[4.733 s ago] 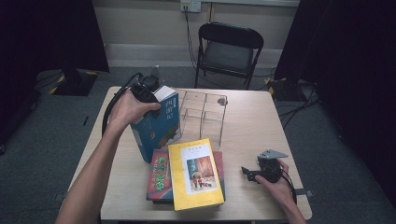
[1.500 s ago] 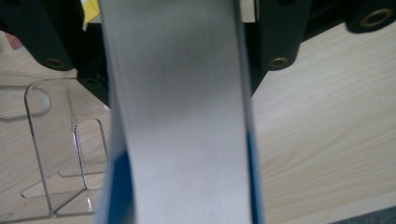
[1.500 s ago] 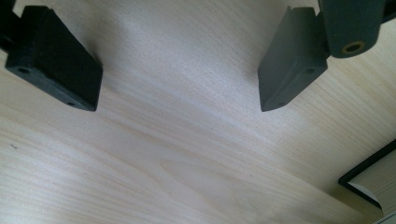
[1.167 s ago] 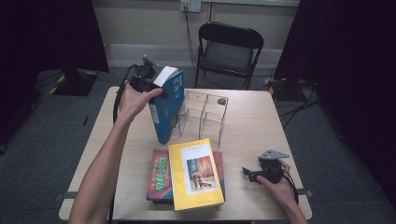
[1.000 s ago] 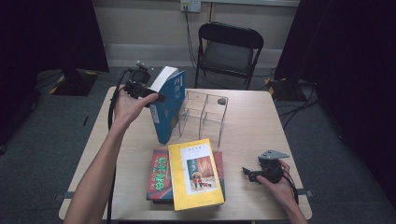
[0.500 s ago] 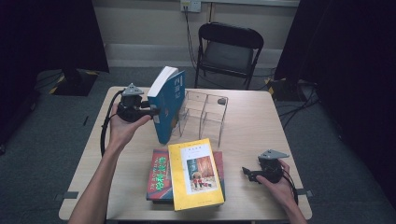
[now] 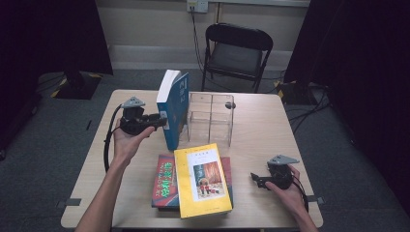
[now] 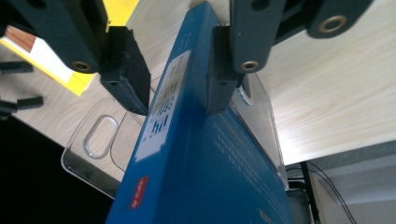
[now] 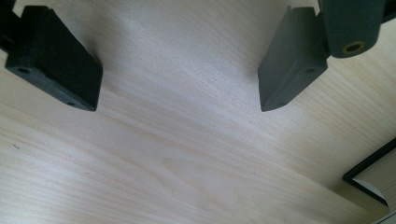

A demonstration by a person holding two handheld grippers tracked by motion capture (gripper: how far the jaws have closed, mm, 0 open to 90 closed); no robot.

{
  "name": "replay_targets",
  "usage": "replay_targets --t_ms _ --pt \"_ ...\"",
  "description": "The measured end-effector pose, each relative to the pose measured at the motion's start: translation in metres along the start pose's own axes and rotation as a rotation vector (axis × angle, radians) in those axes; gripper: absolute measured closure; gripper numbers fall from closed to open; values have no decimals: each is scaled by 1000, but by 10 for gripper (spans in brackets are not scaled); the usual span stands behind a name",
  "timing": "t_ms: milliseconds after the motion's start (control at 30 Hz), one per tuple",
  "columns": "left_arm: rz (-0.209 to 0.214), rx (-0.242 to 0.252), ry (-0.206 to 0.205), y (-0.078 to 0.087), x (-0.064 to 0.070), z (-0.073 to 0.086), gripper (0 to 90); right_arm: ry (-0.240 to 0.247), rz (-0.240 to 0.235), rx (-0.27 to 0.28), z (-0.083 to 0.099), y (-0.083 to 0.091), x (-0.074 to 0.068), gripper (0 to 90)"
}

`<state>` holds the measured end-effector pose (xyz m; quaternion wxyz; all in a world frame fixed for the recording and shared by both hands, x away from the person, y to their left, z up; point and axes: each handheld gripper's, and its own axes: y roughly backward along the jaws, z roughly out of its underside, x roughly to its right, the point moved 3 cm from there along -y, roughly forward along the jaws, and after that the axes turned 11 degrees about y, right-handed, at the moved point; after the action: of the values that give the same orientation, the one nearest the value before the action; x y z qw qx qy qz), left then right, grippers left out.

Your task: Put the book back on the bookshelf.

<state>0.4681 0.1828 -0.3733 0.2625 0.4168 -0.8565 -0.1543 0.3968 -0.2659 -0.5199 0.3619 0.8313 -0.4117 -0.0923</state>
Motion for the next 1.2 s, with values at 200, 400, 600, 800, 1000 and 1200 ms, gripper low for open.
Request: replay_targets --t_ms 200,400,600,800,1000,1200 --pt "-28 -26 -38 -3 5 7 548 -1 1 0 0 0 0 138" --pt "-11 -22 -52 5 16 20 513 -13 -13 -22 -2 2 -2 169" --pt "-23 -76 -78 18 25 41 535 -38 -50 45 -23 15 -9 220" --pt "30 -88 -16 24 33 63 491 7 -121 155 -59 32 -36 244" --pt "82 -158 -8 17 43 85 443 84 -214 198 -97 31 -70 217" --pt "107 -199 17 1 50 103 412 105 -290 191 -116 7 -94 204"
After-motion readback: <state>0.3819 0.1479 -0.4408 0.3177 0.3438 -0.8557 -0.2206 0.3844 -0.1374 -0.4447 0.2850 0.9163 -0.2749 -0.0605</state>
